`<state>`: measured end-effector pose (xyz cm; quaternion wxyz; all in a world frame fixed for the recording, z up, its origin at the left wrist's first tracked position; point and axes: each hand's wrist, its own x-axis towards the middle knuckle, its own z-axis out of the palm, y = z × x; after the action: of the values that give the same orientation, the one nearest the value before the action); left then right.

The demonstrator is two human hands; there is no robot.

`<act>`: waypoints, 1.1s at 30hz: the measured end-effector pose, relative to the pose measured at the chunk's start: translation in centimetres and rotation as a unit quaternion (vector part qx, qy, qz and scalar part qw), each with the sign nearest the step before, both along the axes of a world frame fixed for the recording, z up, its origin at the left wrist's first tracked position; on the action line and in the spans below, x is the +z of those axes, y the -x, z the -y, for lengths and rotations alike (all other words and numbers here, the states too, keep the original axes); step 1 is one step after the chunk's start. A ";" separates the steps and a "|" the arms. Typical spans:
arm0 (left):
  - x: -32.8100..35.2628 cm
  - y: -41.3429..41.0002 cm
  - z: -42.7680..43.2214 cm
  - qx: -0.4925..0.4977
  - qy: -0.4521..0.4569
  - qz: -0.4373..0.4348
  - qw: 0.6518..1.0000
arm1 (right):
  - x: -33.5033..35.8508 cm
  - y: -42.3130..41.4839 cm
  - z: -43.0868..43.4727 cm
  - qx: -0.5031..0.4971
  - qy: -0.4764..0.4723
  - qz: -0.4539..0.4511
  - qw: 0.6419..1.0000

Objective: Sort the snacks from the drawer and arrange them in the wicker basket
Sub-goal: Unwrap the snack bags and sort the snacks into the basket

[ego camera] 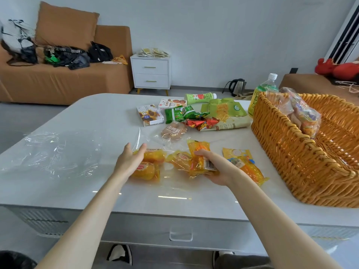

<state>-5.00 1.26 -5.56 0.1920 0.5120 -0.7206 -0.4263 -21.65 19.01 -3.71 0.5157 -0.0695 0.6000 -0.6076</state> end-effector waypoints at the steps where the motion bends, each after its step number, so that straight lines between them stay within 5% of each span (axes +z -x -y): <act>1: -0.1 0.2 0.4 0.007 -0.017 -0.011 1.000 | 0.1 0.0 0.2 -0.005 0.005 0.013 1.000; 7: 0.1 0.7 1.4 0.015 -0.080 -0.107 0.991 | 0.9 0.7 1.0 -0.064 0.068 0.081 0.992; 16: 1.3 0.4 -0.1 -0.054 -0.260 -0.245 0.933 | 2.7 0.8 0.5 -0.019 0.099 -0.042 0.994; 21: 1.6 0.1 -1.8 -0.061 -0.273 -0.276 0.920 | 3.1 -0.4 0.4 -0.026 0.150 0.010 0.988; 29: 1.5 0.7 -4.1 -0.068 -0.358 -0.272 0.890 | 4.3 -0.2 -0.7 0.018 0.079 -0.133 0.988; 33: 1.9 1.0 -4.9 -0.073 -0.375 -0.292 0.877 | 5.9 0.1 -1.8 0.071 0.116 -0.116 0.984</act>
<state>-5.96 6.15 -3.64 0.1559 0.3437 -0.4535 -0.8074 -21.78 20.80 2.17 0.4730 -0.2415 0.5748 -0.6225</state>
